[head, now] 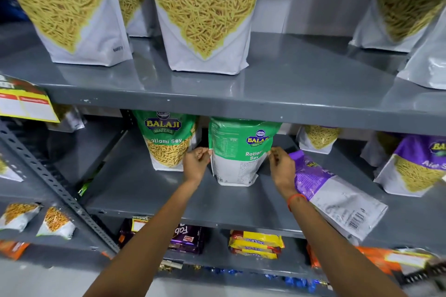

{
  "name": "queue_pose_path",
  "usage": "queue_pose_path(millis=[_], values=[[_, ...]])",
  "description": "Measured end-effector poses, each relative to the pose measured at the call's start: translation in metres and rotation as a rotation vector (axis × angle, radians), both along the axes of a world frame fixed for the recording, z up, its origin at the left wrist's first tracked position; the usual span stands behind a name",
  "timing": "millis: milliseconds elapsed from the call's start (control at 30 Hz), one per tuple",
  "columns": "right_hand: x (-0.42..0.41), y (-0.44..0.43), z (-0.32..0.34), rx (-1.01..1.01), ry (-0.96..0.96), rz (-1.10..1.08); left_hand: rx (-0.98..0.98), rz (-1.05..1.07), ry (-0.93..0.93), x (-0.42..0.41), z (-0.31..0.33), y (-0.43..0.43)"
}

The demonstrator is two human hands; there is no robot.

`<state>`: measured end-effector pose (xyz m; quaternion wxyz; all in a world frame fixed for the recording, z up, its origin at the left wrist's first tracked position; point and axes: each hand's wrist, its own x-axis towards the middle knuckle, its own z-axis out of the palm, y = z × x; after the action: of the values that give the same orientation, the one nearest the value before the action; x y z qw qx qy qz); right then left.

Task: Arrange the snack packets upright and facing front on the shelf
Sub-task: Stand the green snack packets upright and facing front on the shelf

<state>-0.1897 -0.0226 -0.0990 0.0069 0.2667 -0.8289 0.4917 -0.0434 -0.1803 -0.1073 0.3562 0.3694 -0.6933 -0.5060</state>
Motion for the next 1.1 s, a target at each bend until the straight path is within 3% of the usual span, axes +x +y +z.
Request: queue_pose_path(millis=[167,300,500,633,767,933,1033,1100], values=[[-0.016,-0.009,-0.021,0.053,-0.189,0.134,-0.016,0.119,0.020,-0.002,-0.023,0.041],[-0.023,-0.016,-0.032,0.030,-0.390,0.284,-0.021,-0.054,-0.044,-0.006,-0.033,0.083],[0.007,0.001,-0.041,-0.062,-0.142,0.340,0.161,-0.219,0.043,-0.013,-0.037,0.087],[0.027,0.003,-0.059,-0.162,-0.225,0.261,0.143,-0.231,0.032,-0.022,-0.032,0.072],[0.032,0.007,-0.062,-0.248,-0.265,0.247,0.032,-0.170,-0.137,-0.027,-0.028,0.059],[0.021,0.005,-0.044,-0.198,-0.252,0.148,0.055,-0.237,-0.156,-0.028,-0.026,0.029],[-0.006,-0.010,-0.022,0.004,-0.221,0.128,0.176,-0.292,-0.081,-0.022,-0.024,0.011],[-0.020,-0.019,-0.013,0.114,-0.289,0.228,0.201,-0.363,-0.069,-0.023,-0.022,0.002]])
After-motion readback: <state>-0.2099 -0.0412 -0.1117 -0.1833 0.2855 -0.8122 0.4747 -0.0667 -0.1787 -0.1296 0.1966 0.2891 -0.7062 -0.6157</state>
